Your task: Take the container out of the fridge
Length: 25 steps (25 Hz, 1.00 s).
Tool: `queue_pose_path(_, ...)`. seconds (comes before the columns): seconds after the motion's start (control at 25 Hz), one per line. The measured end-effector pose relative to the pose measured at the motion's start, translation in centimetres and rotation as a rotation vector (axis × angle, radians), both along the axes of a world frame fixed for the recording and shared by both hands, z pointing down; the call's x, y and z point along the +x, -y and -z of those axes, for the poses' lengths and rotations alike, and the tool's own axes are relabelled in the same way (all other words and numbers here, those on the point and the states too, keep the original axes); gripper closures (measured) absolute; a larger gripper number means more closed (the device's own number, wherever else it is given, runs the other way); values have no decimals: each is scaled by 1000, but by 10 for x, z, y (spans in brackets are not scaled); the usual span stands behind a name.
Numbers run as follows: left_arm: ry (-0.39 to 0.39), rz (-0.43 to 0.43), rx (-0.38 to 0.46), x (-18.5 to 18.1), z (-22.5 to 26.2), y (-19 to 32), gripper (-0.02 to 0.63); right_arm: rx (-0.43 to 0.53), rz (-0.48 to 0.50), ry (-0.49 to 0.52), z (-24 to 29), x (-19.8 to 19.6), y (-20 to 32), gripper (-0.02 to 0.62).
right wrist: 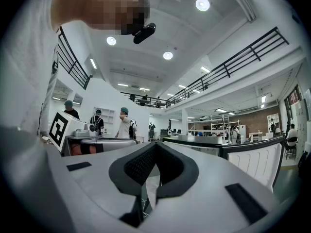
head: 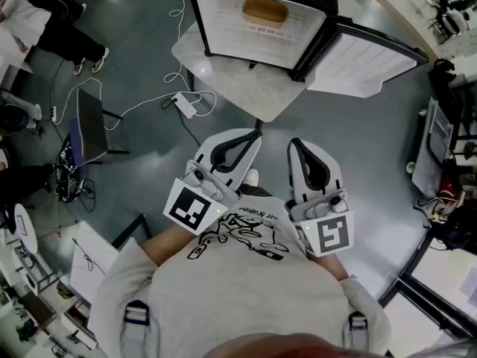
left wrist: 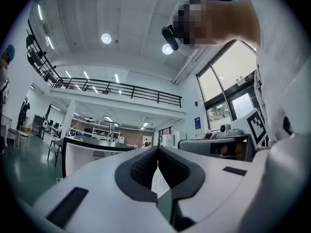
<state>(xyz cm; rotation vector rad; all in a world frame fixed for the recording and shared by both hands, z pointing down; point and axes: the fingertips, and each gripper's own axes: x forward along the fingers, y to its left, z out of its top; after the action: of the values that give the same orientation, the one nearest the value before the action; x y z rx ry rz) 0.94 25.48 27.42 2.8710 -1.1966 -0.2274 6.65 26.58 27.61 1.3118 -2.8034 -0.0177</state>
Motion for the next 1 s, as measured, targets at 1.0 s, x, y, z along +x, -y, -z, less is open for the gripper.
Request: queue_pose_path(1.0,-6,22,-8,35,-1,8,591,-26,30,28,-7,30,8,569)
